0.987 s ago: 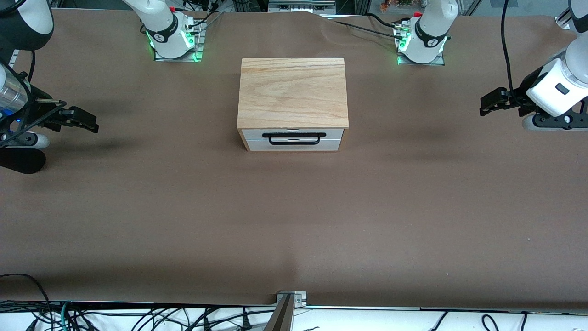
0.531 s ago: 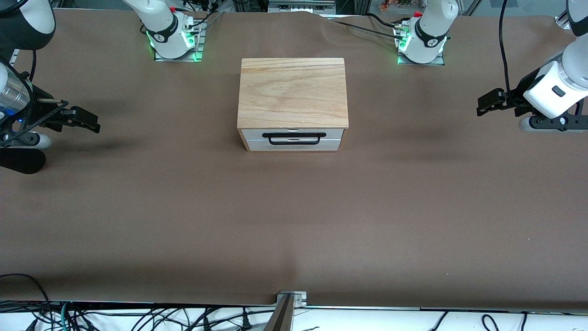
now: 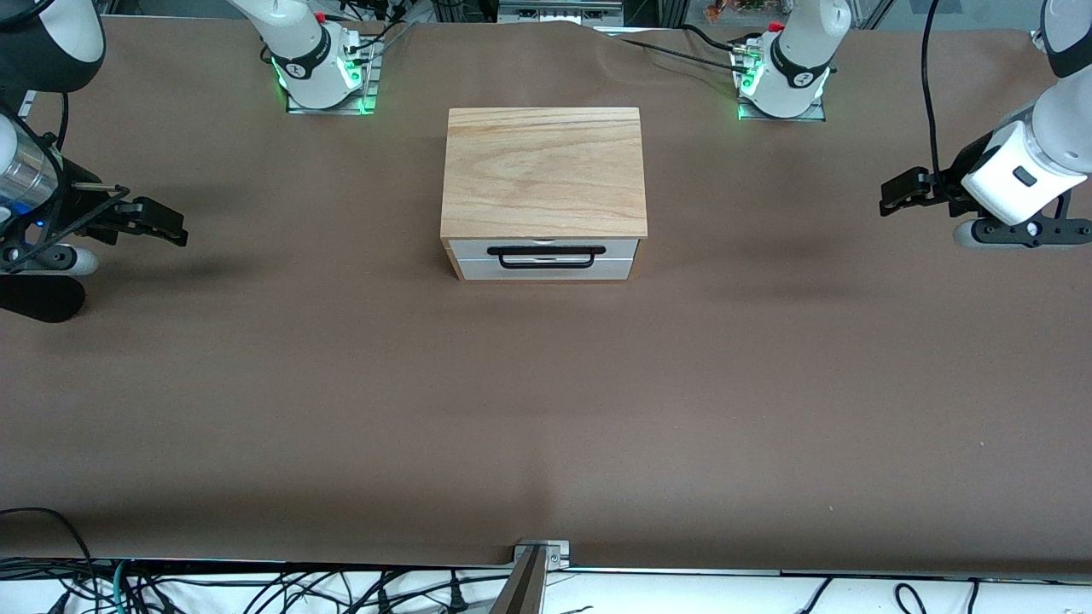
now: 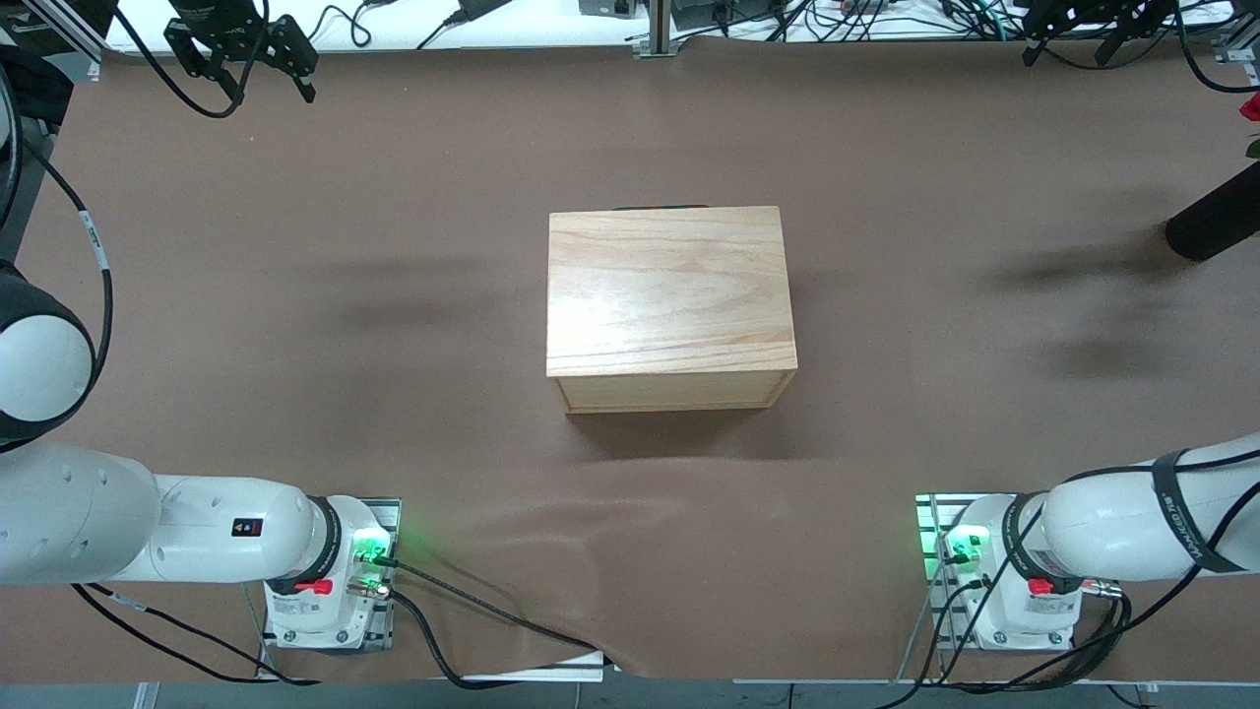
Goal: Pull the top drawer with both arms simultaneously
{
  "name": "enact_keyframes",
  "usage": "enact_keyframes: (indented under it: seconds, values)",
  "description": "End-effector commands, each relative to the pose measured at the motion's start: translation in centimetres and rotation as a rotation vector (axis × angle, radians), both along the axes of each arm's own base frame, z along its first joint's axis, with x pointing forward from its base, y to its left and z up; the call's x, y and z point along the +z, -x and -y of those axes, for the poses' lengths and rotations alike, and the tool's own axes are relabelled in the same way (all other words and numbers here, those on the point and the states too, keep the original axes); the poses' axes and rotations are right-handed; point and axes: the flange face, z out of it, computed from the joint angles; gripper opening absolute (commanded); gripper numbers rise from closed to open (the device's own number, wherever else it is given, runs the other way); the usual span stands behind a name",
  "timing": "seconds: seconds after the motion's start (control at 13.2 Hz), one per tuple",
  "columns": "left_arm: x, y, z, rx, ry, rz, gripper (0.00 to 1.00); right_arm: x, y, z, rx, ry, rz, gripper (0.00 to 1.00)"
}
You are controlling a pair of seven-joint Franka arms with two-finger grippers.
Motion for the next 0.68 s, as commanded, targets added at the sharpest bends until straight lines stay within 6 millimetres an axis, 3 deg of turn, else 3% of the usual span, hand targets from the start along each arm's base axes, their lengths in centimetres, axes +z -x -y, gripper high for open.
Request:
enact_keyframes:
  seconds: [0.0,0.3,0.61]
  values:
    - [-1.5,0.0,0.7,0.007,0.062,0.009,1.00,0.8,0.2,-0.1,0.006,-0.014,-0.003,1.00]
    - [-3.8,-0.1,1.2,0.024,0.120,0.007,1.00,-1.1,-0.3,-0.2,0.014,-0.015,-0.038,1.00]
    - [-9.9,-0.5,3.0,0.064,0.217,0.029,1.00,-4.6,-1.0,-5.6,0.061,-0.120,-0.105,1.00]
